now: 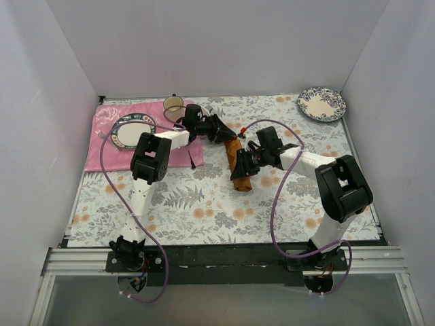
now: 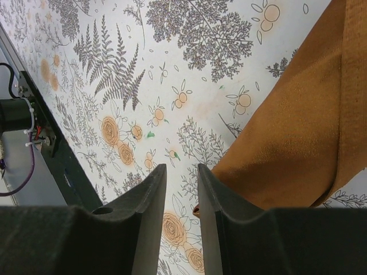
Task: Fold the napkin, place the utensils inside, and roll it up
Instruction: Roll the napkin with the utensil
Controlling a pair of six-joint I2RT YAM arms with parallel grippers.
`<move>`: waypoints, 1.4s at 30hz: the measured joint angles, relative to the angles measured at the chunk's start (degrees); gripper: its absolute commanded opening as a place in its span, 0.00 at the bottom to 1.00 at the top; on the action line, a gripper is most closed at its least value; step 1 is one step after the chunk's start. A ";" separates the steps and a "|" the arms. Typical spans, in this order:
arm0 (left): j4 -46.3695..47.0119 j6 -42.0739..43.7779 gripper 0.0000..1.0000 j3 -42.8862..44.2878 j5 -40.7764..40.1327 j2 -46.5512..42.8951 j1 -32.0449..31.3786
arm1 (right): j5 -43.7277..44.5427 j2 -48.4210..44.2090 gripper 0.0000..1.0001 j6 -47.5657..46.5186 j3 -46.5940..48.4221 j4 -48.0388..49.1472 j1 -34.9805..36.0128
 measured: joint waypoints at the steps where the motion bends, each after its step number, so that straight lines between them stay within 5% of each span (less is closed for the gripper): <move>1: -0.13 0.11 0.28 0.00 0.00 0.00 0.00 | 0.09 0.00 0.36 0.00 0.00 -0.09 0.00; 7: -0.85 0.48 0.30 0.68 0.00 0.00 0.00 | 1.29 -0.11 0.37 -0.13 -0.02 -0.74 0.00; 18: -7.91 3.45 0.48 6.43 -0.57 -2.08 0.00 | 6.60 -3.82 0.64 -1.84 0.42 -6.08 -5.27; 23: -11.54 6.51 0.52 1.29 -1.75 -10.03 0.00 | 6.69 -3.85 0.63 -3.26 0.48 -7.72 -10.86; 27: -14.47 10.78 0.55 -8.09 -2.38 -22.53 0.00 | 9.57 -3.85 0.50 -5.27 0.48 -9.92 -13.75; 35: -18.38 18.14 0.57 -26.60 -2.75 -48.00 0.24 | 15.04 -3.56 0.41 -7.06 -1.22 -10.75 -12.59; 42: -21.14 19.41 0.57 -37.81 -2.99 -60.11 0.24 | 19.67 -2.21 0.37 -6.97 -3.69 -9.31 -8.46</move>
